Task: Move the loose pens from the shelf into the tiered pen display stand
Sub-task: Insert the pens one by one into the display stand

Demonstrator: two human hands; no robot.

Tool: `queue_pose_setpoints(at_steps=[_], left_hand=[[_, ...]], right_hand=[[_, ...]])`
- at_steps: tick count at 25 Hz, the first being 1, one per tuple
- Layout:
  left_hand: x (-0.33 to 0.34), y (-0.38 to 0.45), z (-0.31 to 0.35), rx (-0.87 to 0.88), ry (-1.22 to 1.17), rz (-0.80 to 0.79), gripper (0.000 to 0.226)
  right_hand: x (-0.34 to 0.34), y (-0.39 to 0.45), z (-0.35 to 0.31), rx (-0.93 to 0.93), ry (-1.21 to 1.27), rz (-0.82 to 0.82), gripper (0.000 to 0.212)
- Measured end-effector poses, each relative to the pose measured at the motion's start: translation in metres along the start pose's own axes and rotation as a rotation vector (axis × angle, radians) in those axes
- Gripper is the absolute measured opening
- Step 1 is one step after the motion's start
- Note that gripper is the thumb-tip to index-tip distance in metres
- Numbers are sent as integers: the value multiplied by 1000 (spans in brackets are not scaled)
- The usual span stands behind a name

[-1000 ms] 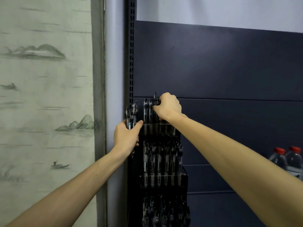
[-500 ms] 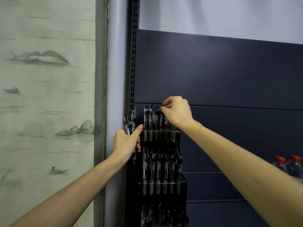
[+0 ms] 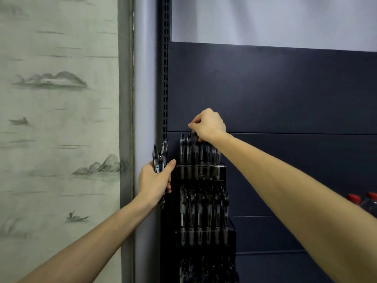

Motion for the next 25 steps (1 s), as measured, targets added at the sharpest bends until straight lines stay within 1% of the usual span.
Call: queue_pose_setpoints(at_steps=[3, 5, 7, 9, 10, 11, 13, 14, 16, 18, 20, 21, 24, 25], left_hand=[[2, 1, 4, 2, 1, 0, 31], [9, 3, 8, 4, -3, -12, 29], [16, 5, 11, 21, -1, -23, 29], [19, 6, 11, 28, 6, -27, 29], [21, 6, 10, 25, 5, -29, 29], [22, 5, 10, 19, 0, -30, 28], [24, 4, 12, 18, -10, -32, 27], [27, 4, 15, 22, -25, -35, 27], [33, 6, 24, 26, -78, -49, 26], [39, 8, 35, 30, -109, -86, 27], [45, 7, 41, 33, -103, -144, 25], [47, 5, 42, 28, -97, -167, 23], [48, -2, 44, 27, -57, -199, 24], [48, -4, 46, 36, -35, -203, 24]], right_hand=[[-9, 0, -1, -80, -144, 67, 19], [-2, -2, -4, -147, -232, 50, 22], [11, -5, -7, -208, -375, 14, 27], [17, -9, -4, -205, -397, 7, 34], [13, -10, -1, -189, -367, 38, 36], [6, -13, 1, -185, -328, 103, 37], [-8, -25, 0, -235, -285, 229, 39], [-10, -33, -2, -280, -255, 243, 42], [-8, -46, -6, -313, -122, 160, 49], [-3, -49, -4, -248, 7, 69, 49], [-5, -48, 0, -208, 106, 53, 47], [-6, -47, 2, -198, 179, 28, 44], [-8, -46, 5, -133, 458, -154, 19], [-7, -45, 7, -94, 546, -199, 14]])
Point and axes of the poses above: each hand's wrist, its own y-axis towards the middle knuckle, its own x-axis out of the palm, z = x × y, the point moved 7 cm from there along y, towards the middle knuckle, and after that the axes turned 8 degrees about x, right-handed, at the moved point
